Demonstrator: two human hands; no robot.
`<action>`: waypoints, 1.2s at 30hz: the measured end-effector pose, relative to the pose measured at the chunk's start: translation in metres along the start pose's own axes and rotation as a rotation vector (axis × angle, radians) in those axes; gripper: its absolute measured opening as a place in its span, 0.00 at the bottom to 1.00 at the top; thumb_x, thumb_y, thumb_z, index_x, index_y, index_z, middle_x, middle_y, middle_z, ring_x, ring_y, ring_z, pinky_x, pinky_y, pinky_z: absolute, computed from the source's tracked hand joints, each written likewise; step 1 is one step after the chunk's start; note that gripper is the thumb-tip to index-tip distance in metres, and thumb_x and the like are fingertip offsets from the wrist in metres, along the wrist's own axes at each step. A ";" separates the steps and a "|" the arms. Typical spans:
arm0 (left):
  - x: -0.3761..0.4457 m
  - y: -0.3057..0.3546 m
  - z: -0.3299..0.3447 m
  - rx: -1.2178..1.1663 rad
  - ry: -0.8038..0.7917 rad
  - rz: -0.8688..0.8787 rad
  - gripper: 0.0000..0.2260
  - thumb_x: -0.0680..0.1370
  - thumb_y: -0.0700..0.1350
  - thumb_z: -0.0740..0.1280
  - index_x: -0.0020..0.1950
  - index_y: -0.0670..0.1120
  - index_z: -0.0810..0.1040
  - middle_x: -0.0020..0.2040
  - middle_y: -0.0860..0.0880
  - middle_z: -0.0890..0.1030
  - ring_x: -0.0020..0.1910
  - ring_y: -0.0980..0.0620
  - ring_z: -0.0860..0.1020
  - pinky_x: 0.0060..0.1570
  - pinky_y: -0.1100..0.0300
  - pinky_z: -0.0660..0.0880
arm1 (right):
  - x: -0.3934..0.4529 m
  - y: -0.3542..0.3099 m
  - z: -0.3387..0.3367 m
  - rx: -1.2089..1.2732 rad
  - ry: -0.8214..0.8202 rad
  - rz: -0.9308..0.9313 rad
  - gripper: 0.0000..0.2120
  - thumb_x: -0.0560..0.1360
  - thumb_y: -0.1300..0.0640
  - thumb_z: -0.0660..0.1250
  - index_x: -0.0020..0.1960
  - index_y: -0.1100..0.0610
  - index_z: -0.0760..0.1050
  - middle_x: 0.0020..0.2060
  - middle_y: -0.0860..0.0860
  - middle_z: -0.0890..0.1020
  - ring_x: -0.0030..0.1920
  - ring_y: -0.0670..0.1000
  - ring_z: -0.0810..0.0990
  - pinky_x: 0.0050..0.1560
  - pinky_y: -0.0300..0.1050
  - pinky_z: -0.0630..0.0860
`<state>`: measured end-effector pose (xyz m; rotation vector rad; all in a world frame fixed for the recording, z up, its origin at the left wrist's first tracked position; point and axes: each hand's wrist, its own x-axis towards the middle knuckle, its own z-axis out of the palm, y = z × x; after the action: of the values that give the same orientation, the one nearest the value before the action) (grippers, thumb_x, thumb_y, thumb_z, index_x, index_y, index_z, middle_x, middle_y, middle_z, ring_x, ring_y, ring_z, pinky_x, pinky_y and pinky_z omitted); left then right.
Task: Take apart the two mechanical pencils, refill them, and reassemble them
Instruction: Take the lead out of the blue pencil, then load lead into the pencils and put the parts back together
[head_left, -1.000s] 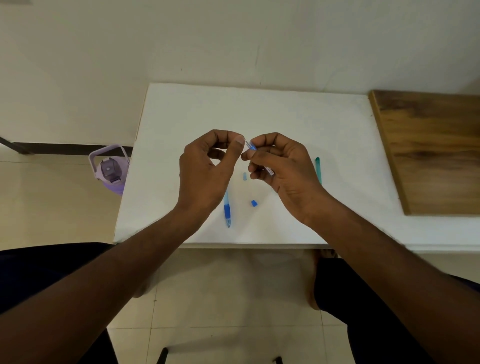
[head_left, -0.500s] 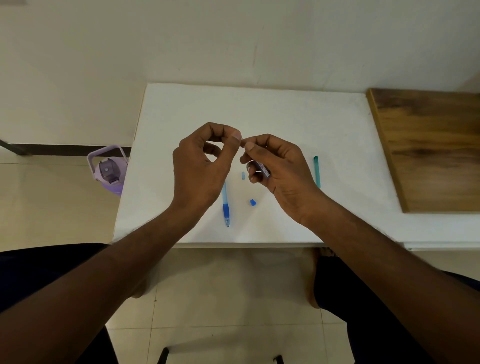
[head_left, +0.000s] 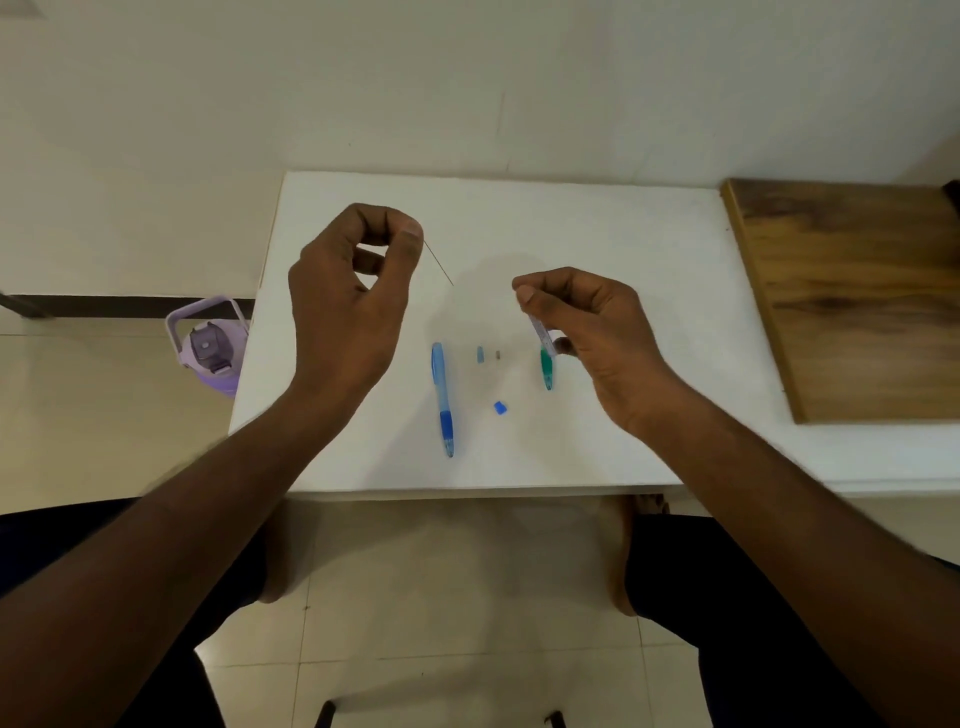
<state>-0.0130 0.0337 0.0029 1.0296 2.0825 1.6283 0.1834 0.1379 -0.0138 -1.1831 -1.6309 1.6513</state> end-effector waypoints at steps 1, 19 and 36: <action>-0.001 -0.002 0.001 0.003 -0.034 -0.016 0.09 0.81 0.56 0.67 0.53 0.53 0.83 0.48 0.59 0.84 0.45 0.52 0.83 0.40 0.46 0.80 | 0.003 0.000 -0.010 -0.090 0.033 -0.009 0.03 0.76 0.53 0.77 0.50 0.48 0.87 0.45 0.43 0.89 0.43 0.37 0.85 0.41 0.30 0.78; -0.025 -0.018 0.025 0.109 -0.465 -0.199 0.05 0.81 0.55 0.70 0.50 0.56 0.84 0.47 0.59 0.86 0.40 0.57 0.84 0.42 0.63 0.76 | 0.008 0.012 -0.038 -0.599 0.042 0.010 0.07 0.78 0.48 0.75 0.49 0.52 0.87 0.40 0.45 0.88 0.41 0.47 0.88 0.46 0.38 0.83; -0.008 -0.043 0.006 0.774 -0.399 -0.089 0.22 0.78 0.66 0.68 0.44 0.47 0.81 0.37 0.52 0.82 0.36 0.52 0.80 0.37 0.58 0.73 | 0.004 0.013 0.003 -0.175 -0.144 0.101 0.03 0.77 0.57 0.76 0.50 0.54 0.87 0.43 0.50 0.90 0.45 0.51 0.90 0.47 0.43 0.86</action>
<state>-0.0186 0.0284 -0.0411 1.3091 2.4346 0.4727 0.1817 0.1377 -0.0277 -1.2753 -1.8643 1.7190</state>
